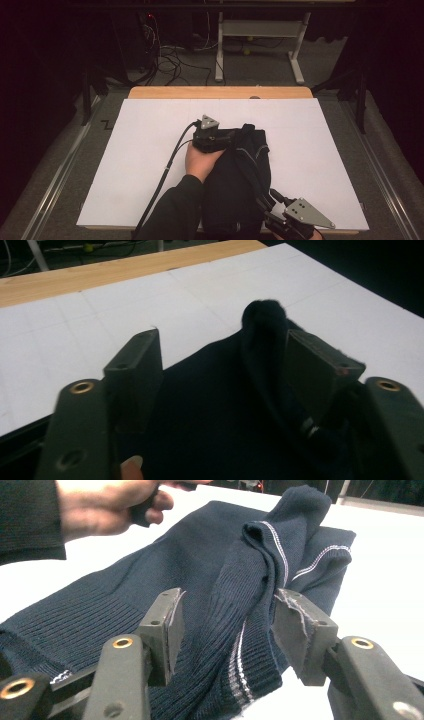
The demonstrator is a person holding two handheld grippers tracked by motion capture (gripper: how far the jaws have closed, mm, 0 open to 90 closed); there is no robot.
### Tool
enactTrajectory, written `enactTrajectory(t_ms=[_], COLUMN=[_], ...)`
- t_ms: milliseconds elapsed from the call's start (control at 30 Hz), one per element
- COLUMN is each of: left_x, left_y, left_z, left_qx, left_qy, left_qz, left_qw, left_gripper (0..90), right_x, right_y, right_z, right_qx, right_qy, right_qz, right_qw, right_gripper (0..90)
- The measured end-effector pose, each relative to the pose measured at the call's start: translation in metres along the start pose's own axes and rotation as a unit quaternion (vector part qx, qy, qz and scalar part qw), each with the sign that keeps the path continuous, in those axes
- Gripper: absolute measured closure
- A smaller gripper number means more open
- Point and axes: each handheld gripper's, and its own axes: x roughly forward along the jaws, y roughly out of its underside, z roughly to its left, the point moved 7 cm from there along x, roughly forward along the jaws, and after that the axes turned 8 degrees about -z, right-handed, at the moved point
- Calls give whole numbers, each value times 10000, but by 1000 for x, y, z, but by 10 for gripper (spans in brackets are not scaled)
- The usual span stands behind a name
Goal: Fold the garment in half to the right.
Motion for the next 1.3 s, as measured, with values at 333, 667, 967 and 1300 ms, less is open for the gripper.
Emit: enactTrajectory(t_ms=[333, 667, 967, 1300], left_x=[-40, -81, -122, -149], left_y=[20, 47, 69, 83], left_z=[21, 45, 63, 80], left_qx=[62, -47, 20, -190], left_qy=[-30, 34, -5, -230], left_qz=[-170, -243, -269, -375], left_qw=[9998, 9997, 9996, 9988], left_gripper=[241, 103, 44, 0], right_x=[5, 15, 33, 69], right_y=[-7, -21, -41, -53], right_z=[1, 0, 4, 6], right_qx=[56, -41, -184, -376], right_qy=[-7, -65, -182, -175], right_qz=[-49, -65, -48, 213], right_qw=[10000, 9999, 9997, 9989], right_gripper=[467, 486, 533, 586])
